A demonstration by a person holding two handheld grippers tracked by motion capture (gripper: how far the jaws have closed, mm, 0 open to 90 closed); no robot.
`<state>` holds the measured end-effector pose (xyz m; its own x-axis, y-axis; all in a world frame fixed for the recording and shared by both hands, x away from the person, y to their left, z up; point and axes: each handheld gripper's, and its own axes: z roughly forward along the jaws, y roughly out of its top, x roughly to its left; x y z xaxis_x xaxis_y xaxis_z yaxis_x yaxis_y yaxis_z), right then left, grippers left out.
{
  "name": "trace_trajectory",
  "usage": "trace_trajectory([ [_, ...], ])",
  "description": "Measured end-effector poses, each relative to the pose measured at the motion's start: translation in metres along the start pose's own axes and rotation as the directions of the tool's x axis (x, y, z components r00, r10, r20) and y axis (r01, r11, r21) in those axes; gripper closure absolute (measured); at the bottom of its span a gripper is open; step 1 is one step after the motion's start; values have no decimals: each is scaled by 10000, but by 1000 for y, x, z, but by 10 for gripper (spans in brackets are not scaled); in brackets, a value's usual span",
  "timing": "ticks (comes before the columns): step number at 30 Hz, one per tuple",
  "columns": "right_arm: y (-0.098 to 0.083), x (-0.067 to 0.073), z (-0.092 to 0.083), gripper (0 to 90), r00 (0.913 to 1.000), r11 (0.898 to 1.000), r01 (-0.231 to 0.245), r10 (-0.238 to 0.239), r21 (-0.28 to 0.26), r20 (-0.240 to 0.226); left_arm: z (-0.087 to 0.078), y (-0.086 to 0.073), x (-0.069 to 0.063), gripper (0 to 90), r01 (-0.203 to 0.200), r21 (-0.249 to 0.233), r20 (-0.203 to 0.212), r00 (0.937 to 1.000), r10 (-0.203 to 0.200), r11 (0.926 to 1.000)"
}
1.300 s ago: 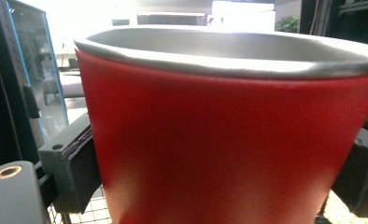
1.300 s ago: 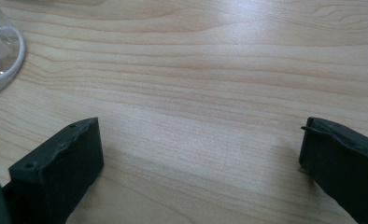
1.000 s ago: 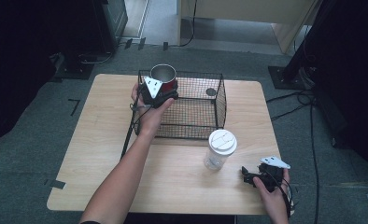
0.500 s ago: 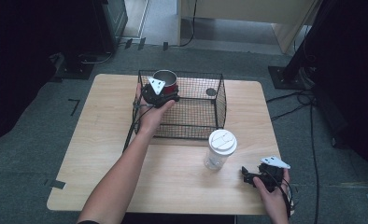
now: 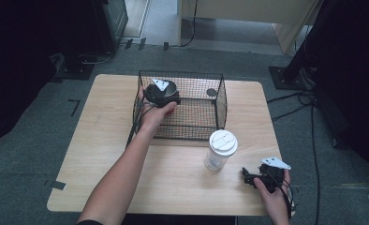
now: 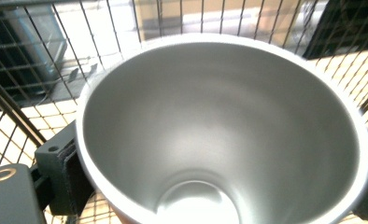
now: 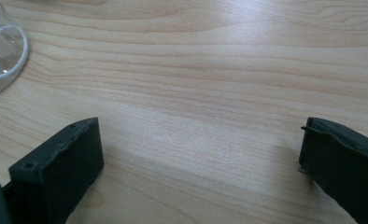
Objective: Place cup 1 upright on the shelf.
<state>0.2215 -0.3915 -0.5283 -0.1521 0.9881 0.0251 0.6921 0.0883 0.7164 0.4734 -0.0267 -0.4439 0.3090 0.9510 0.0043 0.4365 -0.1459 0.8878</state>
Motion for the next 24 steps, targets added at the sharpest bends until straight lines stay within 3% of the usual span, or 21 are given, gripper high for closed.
trace_trajectory([
  [9, 0, 0, 0, 0, 10000, 10000, 8, -8, -2, -10, -2, 1, -2, 56, 152, 114, -70, 9999, -151, 9998],
  [14, 0, 0, 0, 0, 10000, 10000, 11, -11, -1, -10, -4, 3, -3, 24, 393, -67, 300, 9988, -391, 9992],
  [24, 0, 0, 0, 0, 10000, 10000, 29, -29, -5, -28, -14, 4, -9, 27, -180, -106, -9, 9998, 180, 9998],
])
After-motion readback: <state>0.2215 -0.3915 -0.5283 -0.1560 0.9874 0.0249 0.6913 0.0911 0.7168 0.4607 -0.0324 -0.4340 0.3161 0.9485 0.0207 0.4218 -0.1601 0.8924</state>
